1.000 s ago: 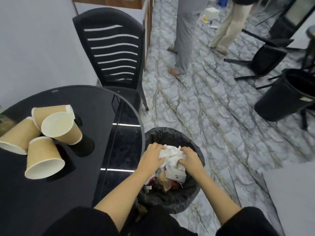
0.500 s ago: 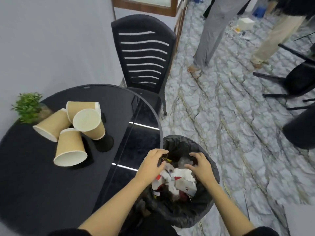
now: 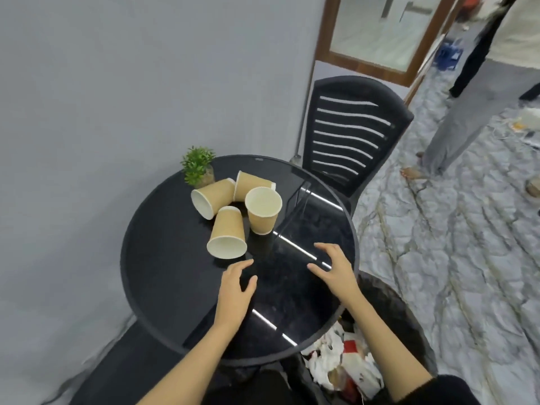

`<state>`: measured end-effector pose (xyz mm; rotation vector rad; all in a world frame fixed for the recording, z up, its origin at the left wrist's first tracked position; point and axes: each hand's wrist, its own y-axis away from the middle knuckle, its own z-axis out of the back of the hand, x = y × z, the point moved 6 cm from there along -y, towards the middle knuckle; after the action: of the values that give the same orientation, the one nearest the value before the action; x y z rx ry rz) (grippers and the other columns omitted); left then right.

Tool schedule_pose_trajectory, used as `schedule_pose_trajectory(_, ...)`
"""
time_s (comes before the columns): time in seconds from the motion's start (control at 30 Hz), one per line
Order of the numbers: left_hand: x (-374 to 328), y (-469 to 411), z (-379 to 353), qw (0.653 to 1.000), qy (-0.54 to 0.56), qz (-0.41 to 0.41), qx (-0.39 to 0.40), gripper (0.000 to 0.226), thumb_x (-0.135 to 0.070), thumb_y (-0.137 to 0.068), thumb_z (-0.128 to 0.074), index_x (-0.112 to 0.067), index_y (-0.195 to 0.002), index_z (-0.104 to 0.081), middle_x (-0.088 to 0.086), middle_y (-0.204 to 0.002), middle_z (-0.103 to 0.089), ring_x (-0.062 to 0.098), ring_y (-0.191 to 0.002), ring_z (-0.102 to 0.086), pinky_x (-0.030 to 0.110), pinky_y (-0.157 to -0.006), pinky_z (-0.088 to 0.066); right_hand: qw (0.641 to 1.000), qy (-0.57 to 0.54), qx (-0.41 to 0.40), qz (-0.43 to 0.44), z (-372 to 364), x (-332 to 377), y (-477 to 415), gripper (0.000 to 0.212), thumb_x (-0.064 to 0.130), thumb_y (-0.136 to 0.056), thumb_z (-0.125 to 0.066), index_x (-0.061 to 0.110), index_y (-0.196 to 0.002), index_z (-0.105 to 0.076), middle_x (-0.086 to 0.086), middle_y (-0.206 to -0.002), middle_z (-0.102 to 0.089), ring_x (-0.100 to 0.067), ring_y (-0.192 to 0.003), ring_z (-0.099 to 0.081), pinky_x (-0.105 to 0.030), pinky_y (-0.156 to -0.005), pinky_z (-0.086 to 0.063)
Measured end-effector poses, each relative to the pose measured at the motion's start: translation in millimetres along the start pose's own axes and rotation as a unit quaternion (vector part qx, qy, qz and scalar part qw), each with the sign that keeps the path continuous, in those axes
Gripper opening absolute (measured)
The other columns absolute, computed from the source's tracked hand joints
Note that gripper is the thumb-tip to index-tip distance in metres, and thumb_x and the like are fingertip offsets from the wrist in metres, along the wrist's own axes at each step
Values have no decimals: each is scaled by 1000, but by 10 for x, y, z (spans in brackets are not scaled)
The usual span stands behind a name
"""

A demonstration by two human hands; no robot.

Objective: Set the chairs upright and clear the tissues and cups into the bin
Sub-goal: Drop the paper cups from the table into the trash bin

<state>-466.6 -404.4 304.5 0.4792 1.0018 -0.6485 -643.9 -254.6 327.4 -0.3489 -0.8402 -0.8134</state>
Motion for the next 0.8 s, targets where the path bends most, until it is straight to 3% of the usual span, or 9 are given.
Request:
schedule_pose_trajectory(0.13, 102, -90, 219, 998, 20, 29, -46, 34, -14, -91, -58, -19, -124, -53, -8, -118, -52, 15, -117, -47, 37, -103, -42, 999, -14, 30, 13, -255, 205, -206, 53, 20, -81, -69, 15, -128, -48, 0, -125, -49, -6, -113, -44, -21, -98, -33)
schedule_pose_trajectory(0.27, 93, -249, 239, 996, 38, 56, -62, 32, -16, -91, -58, -16, -123, -52, 2, -124, -51, 14, -114, -44, 32, -98, -42, 999, -33, 41, -5, -395, 255, -431, 60, 21, -79, -71, 15, -132, -43, -3, -133, -47, -6, -115, -42, -21, -98, -32)
schedule_pose_trajectory(0.37, 71, -344, 191, 994, 59, 70, -64, 32, -17, -91, -58, -17, -122, -52, 1, -120, -49, 10, -109, -42, 26, -90, -37, 997, -57, 48, -20, -475, 251, -608, 68, 18, -78, -72, 14, -136, -37, -5, -139, -42, -10, -120, -42, -22, -99, -30)
schedule_pose_trajectory(0.47, 73, -421, 119, 993, 64, 79, -65, 32, -16, -90, -59, -16, -121, -53, -2, -117, -50, 9, -108, -43, 24, -89, -37, 993, -88, 67, -42, -596, 208, -816, 79, 19, -75, -75, 14, -140, -29, -4, -148, -34, -18, -135, -34, -26, -105, -28)
schedule_pose_trajectory(0.53, 80, -471, 72, 992, 62, 82, -70, 31, -15, -89, -60, -13, -120, -54, -2, -116, -52, 9, -108, -44, 24, -90, -37, 992, -94, 78, -40, -673, 207, -946, 84, 19, -73, -77, 15, -140, -27, -3, -147, -33, -17, -134, -35, -28, -107, -29)
schedule_pose_trajectory(0.67, 102, -568, -40, 989, 66, 97, -89, 27, -18, -88, -63, -11, -113, -55, -3, -110, -56, 9, -104, -48, 22, -88, -37, 987, -125, 99, -20, -808, 291, -1129, 83, 13, -70, -79, 15, -137, -28, 3, -129, -38, -6, -117, -37, -16, -96, -32)
schedule_pose_trajectory(0.8, 68, -636, -93, 981, 96, 116, -125, 17, -19, -87, -64, -10, -100, -55, 2, -102, -62, 13, -97, -54, 25, -86, -44, 980, -176, 88, 1, -916, 340, -1265, 80, 7, -68, -80, 26, -128, -32, 4, -127, -43, -3, -114, -43, -4, -89, -37)
